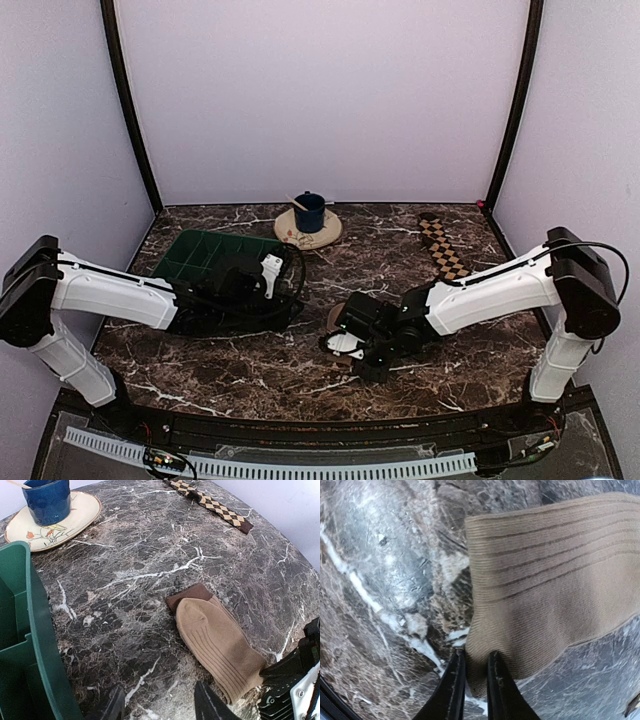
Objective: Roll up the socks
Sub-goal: Pick up the sock from the center of the board.
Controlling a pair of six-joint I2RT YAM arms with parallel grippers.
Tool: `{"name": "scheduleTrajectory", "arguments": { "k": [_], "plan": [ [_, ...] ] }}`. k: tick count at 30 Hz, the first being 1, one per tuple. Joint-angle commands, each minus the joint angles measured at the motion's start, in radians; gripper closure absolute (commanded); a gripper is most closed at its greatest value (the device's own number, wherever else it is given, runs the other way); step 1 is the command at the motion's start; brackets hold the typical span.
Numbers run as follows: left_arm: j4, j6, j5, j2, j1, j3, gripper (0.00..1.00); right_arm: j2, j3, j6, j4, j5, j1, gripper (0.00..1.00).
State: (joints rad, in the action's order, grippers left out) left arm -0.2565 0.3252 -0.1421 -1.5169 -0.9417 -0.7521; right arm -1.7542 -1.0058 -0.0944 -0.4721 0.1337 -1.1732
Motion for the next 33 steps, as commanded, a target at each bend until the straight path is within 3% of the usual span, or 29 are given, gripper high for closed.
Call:
{"name": "scheduleTrajectory", "arguments": {
  "k": [1,4,25,33],
  "plan": [
    [-0.005,-0.019,-0.004,-0.008,-0.005,-0.011,0.5,-0.045,0.035,-0.001,-0.029,-0.047,0.031,0.91],
    [-0.009,-0.026,-0.001,-0.008,-0.005,-0.002,0.5,-0.046,0.034,-0.001,-0.025,-0.083,0.043,1.0],
    [-0.12,-0.16,-0.061,0.035,-0.131,0.132,0.5,-0.096,-0.173,0.039,-0.151,-0.527,0.187,1.0],
    [-0.249,-0.242,0.039,0.06,-0.18,0.2,0.5,-0.112,-0.218,0.036,-0.179,-0.68,0.237,1.0]
  ]
}}
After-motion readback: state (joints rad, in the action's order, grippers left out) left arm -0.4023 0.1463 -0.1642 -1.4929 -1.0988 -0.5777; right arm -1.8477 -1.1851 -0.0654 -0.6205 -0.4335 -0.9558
